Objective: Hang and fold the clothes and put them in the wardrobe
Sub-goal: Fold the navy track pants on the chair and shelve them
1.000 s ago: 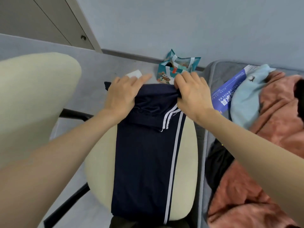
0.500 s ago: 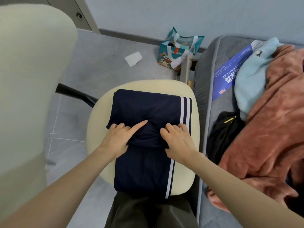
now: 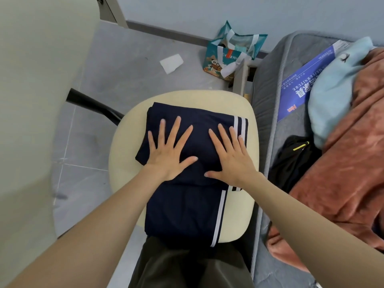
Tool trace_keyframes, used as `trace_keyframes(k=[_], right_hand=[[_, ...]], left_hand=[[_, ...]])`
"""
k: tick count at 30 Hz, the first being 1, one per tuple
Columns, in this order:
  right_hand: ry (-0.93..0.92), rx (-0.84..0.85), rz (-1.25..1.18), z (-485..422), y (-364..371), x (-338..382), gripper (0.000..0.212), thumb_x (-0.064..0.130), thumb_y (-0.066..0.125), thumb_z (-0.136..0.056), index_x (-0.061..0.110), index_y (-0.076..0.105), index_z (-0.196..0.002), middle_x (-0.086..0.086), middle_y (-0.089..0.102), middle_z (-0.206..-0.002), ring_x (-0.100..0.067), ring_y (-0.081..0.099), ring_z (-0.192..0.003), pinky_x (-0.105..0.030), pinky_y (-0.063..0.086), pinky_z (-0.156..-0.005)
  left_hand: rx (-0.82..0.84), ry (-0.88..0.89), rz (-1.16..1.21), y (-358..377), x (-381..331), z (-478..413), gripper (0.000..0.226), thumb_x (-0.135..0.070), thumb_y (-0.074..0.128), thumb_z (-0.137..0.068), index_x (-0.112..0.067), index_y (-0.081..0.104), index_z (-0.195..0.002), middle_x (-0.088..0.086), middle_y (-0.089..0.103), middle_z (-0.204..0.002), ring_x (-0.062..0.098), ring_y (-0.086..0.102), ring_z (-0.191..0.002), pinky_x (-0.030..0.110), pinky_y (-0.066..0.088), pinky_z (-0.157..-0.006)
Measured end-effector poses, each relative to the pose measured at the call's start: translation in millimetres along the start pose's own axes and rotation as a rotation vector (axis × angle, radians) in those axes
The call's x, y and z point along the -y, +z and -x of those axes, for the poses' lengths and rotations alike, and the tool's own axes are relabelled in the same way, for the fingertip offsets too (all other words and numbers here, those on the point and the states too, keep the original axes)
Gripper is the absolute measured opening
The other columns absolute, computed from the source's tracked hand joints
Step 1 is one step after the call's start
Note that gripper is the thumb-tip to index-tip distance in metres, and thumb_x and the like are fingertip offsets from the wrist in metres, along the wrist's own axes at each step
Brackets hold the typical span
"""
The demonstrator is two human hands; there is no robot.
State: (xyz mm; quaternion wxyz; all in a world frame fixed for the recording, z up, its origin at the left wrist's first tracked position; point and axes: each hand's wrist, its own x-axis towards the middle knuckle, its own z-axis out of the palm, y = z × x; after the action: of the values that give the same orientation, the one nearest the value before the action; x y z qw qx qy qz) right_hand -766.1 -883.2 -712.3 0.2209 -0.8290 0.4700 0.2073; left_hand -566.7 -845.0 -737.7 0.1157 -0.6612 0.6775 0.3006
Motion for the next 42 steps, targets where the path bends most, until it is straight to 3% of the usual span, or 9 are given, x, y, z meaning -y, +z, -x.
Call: trace_keyframes(k=[5, 7, 10, 13, 16, 23, 29, 38, 42], right_hand=[[0.019, 0.089, 0.006, -6, 4, -9, 0.113, 0.077, 0.050, -0.075, 0.036, -0.035, -0.138, -0.001, -0.031, -0.155, -0.027, -0.027, -0.143, -0.062, -0.009, -0.111], [0.020, 0.102, -0.039, -8, -9, -8, 0.096, 0.075, 0.039, -0.082, 0.037, -0.019, -0.148, 0.000, -0.023, -0.158, -0.026, -0.023, -0.145, -0.063, -0.007, -0.111], [0.010, -0.110, -0.119, -17, -39, -8, 0.049, 0.049, 0.041, -0.096, 0.026, 0.038, -0.140, -0.005, 0.010, -0.160, -0.029, -0.006, -0.147, -0.059, 0.003, -0.115], [0.028, -0.103, -0.087, -40, -66, -15, 0.056, 0.030, 0.063, -0.089, 0.021, 0.037, -0.138, -0.008, 0.016, -0.157, -0.033, -0.002, -0.147, -0.057, 0.004, -0.116], [0.146, 0.126, -0.074, -59, -77, -17, 0.090, 0.037, 0.075, -0.078, 0.020, 0.020, -0.148, -0.011, 0.027, -0.151, -0.037, 0.013, -0.143, -0.057, 0.011, -0.115], [0.165, 0.123, 0.017, -61, -68, -6, 0.035, 0.031, 0.068, -0.082, 0.013, 0.052, -0.106, -0.009, 0.055, -0.114, -0.029, 0.046, -0.109, -0.036, 0.034, -0.079], [0.104, -0.007, -0.013, -50, -87, -9, 0.015, 0.021, 0.060, -0.086, 0.021, 0.057, -0.100, -0.006, 0.062, -0.099, -0.024, 0.048, -0.083, -0.031, 0.032, -0.064], [0.115, -0.523, 0.065, -52, -145, -15, 0.017, 0.003, 0.053, -0.078, 0.012, 0.054, -0.092, -0.012, 0.056, -0.105, -0.034, 0.050, -0.094, -0.034, 0.028, -0.067], [-0.006, -0.613, 0.020, -22, -132, -1, 0.014, 0.002, 0.054, -0.071, 0.007, 0.053, -0.084, -0.014, 0.053, -0.099, -0.033, 0.049, -0.079, -0.038, 0.035, -0.064]], left_hand=[[0.099, -0.022, -0.017, 10, 12, 7, 0.088, -0.075, 0.025, -0.083, -0.046, -0.044, -0.128, -0.006, -0.055, -0.136, 0.033, -0.043, -0.130, 0.059, -0.016, -0.108], [-0.080, -0.008, 0.015, -5, 5, 11, 0.074, -0.059, 0.039, -0.092, -0.038, -0.003, -0.150, 0.002, -0.015, -0.158, 0.039, -0.005, -0.144, 0.058, -0.001, -0.113], [-0.522, 0.069, 0.153, -34, 1, 6, 0.028, -0.013, 0.059, -0.093, -0.011, 0.059, -0.121, 0.015, 0.052, -0.119, 0.035, 0.051, -0.106, 0.045, 0.046, -0.092], [-0.405, 0.131, 0.145, -63, 4, -19, 0.054, -0.013, 0.064, -0.088, -0.013, 0.044, -0.138, 0.015, 0.039, -0.138, 0.035, 0.038, -0.127, 0.043, 0.033, -0.107], [0.038, 0.043, 0.011, -83, 7, -54, 0.093, -0.034, 0.067, -0.085, -0.022, 0.005, -0.152, 0.009, 0.003, -0.158, 0.033, -0.005, -0.145, 0.057, 0.003, -0.116], [0.287, 0.021, -0.174, -88, 2, -70, 0.078, -0.050, 0.080, -0.065, -0.015, 0.039, -0.122, 0.006, 0.042, -0.125, 0.029, 0.033, -0.124, 0.059, 0.008, -0.113], [0.085, 0.093, -0.185, -90, 5, -54, 0.049, -0.045, 0.075, -0.072, -0.019, 0.037, -0.088, 0.000, 0.059, -0.097, 0.020, 0.048, -0.082, 0.031, 0.027, -0.077], [-0.586, 0.120, -0.232, -140, -5, -60, 0.045, -0.016, 0.067, -0.081, -0.015, 0.048, -0.121, 0.010, 0.051, -0.114, 0.031, 0.047, -0.104, 0.040, 0.033, -0.087], [-0.675, 0.125, -0.194, -126, -5, -29, 0.068, -0.005, 0.066, -0.074, -0.021, 0.042, -0.135, 0.012, 0.050, -0.109, 0.033, 0.046, -0.097, 0.042, 0.032, -0.086]])
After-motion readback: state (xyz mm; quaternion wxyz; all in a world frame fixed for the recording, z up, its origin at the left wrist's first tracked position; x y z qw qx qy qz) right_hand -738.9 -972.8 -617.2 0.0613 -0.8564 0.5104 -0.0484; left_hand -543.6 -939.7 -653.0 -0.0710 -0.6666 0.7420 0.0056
